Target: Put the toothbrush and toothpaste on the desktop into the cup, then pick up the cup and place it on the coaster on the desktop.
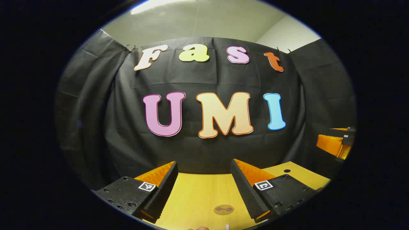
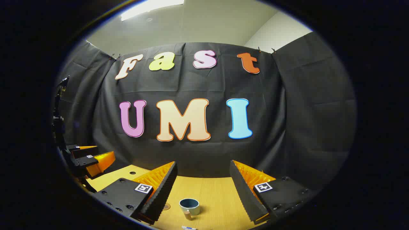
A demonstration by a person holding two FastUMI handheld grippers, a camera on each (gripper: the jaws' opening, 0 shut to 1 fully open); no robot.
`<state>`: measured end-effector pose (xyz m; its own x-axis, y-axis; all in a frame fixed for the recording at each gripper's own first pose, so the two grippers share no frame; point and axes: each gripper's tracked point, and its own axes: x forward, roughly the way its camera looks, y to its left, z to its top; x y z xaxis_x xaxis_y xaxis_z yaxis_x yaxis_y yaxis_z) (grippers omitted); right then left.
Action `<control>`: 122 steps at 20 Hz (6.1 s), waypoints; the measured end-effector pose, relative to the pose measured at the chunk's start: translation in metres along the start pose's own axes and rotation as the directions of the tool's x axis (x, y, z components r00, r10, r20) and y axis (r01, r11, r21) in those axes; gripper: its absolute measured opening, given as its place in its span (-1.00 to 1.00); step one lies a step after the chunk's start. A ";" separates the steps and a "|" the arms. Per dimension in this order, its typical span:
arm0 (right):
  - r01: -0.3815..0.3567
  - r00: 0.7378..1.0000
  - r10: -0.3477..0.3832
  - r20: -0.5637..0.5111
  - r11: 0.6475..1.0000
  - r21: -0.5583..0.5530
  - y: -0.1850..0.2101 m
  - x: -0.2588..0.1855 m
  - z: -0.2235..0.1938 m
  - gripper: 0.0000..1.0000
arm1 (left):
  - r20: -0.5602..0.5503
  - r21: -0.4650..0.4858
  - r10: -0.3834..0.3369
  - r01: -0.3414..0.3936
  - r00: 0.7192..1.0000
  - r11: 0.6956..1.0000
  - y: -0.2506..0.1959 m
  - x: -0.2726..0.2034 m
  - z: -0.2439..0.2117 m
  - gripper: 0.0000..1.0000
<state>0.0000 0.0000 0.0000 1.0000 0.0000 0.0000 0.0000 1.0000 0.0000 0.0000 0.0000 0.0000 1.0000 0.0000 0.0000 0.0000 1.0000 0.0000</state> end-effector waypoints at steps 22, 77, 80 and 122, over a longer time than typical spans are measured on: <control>-0.086 0.973 0.090 -0.213 0.996 0.030 0.018 -0.005 -0.084 0.99 | 0.006 0.016 -0.006 0.006 1.000 1.000 -0.002 -0.011 0.000 0.91; -0.233 0.328 0.082 -0.941 0.972 0.003 0.039 -0.093 -0.398 -0.68 | -0.464 -0.045 -0.116 0.107 0.878 0.993 -0.029 -0.031 -0.168 0.92; -0.245 0.337 0.091 -0.937 0.969 0.006 0.039 -0.094 -0.398 -0.68 | -0.559 -0.071 -0.148 0.131 0.816 0.989 -0.041 -0.044 -0.200 0.93; -0.267 0.327 0.191 -0.926 0.958 0.104 0.039 -0.092 -0.399 -0.75 | -0.975 -0.114 -0.139 0.149 0.172 0.982 -0.075 -0.107 -0.358 -0.66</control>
<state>-0.0920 0.0390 -0.3994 0.3267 0.1910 -0.9256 -0.2666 0.9582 0.1036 -0.1069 -0.0752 -0.3579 0.1721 -0.1393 -0.9752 0.1490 0.9822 -0.1140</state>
